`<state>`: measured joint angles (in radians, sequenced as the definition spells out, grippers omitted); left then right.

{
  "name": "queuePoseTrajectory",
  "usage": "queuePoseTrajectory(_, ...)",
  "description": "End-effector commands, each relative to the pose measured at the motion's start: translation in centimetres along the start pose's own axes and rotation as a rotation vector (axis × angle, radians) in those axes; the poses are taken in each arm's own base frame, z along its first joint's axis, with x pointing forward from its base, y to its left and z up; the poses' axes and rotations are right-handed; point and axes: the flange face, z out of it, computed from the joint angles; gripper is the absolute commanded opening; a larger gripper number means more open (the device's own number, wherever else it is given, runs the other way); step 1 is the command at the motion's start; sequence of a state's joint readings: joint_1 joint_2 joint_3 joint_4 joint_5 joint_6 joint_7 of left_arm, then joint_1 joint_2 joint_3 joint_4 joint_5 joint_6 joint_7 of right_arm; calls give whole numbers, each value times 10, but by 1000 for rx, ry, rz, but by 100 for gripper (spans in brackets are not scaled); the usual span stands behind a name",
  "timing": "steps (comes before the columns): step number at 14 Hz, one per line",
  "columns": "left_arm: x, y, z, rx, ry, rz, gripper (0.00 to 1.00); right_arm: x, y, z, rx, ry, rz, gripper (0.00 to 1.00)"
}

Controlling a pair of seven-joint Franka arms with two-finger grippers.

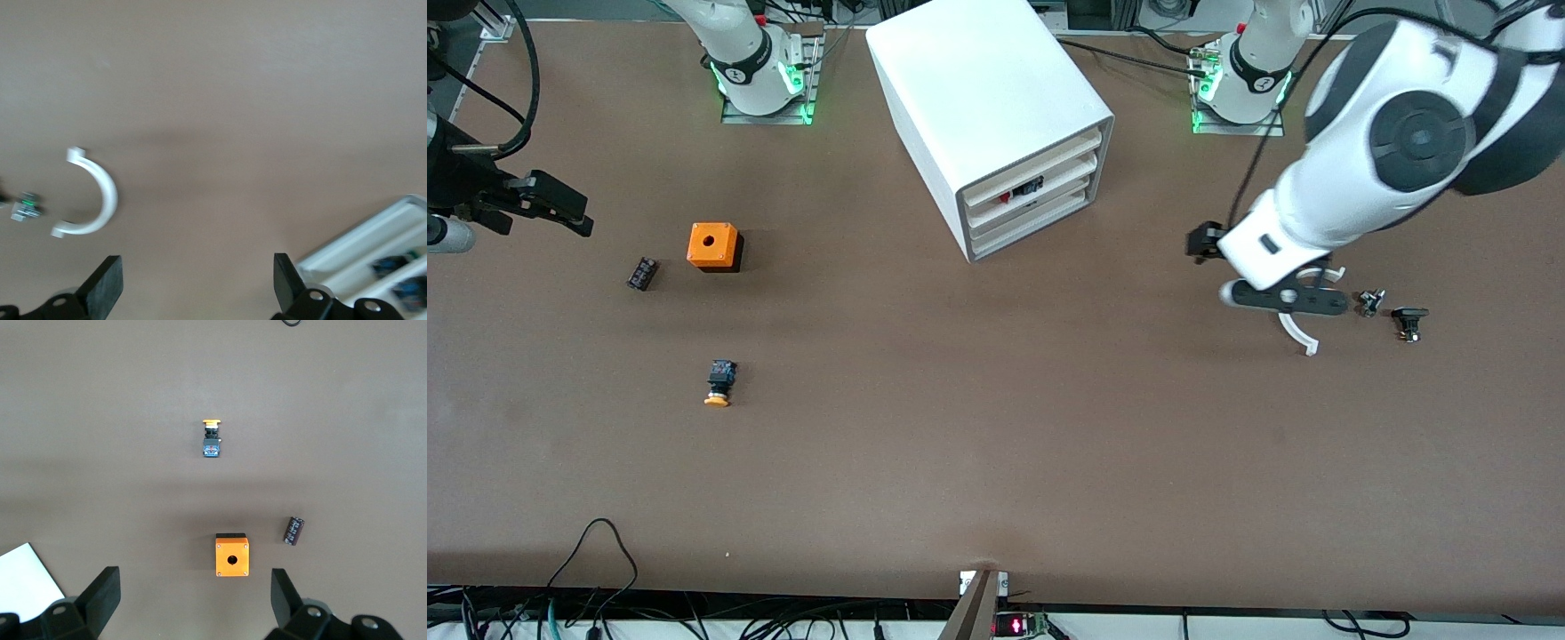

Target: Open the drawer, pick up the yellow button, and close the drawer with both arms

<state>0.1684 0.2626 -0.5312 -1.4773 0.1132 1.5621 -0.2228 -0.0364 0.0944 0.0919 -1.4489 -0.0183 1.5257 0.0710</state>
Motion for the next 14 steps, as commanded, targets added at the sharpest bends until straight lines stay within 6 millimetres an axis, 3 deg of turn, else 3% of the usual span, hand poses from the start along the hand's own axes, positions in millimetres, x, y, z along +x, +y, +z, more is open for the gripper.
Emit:
queuePoseTrajectory(1,-21,-44,-29,38,56,152,100,0,1,-7,12,14,16,100)
queuePoseTrajectory(3,-44,-72,-32,9,113,132,100,-14,3,-1,10,50,22,100)
queuePoseTrajectory(5,-51,-93,-41,12,200,77,100,-38,2,7,3,113,22,100)
queuePoseTrajectory(8,-63,-98,-46,15,166,62,100,-46,2,7,0,97,22,100)
queuePoseTrajectory(14,-61,-105,-46,-25,167,43,100,-46,0,6,6,79,22,100)
